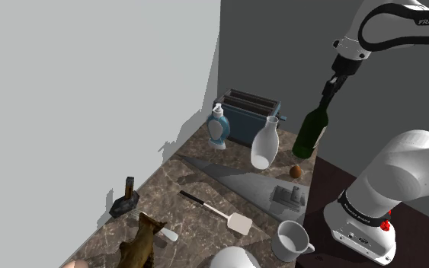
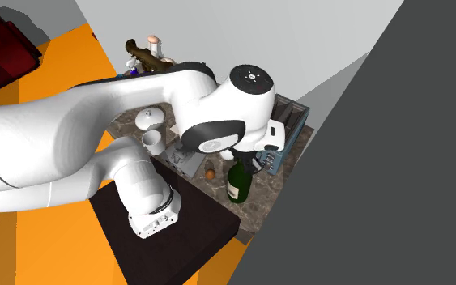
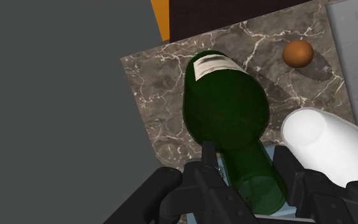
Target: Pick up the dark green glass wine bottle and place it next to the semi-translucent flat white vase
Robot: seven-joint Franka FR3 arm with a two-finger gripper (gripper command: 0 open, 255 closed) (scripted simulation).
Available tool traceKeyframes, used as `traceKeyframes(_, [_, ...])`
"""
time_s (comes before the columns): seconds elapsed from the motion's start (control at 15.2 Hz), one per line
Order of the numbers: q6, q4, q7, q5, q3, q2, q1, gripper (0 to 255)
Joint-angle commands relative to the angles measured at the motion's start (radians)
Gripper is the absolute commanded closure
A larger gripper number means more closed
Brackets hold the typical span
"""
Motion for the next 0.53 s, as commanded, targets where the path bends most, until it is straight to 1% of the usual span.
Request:
traceKeyframes(0.0, [-0.026, 0.027, -0.001, 0.006, 0.006, 0.001, 0.003, 255])
traceKeyframes(0.46, [-0.116, 0.122, 0.0, 0.027, 0.028, 0.006, 0.013, 255])
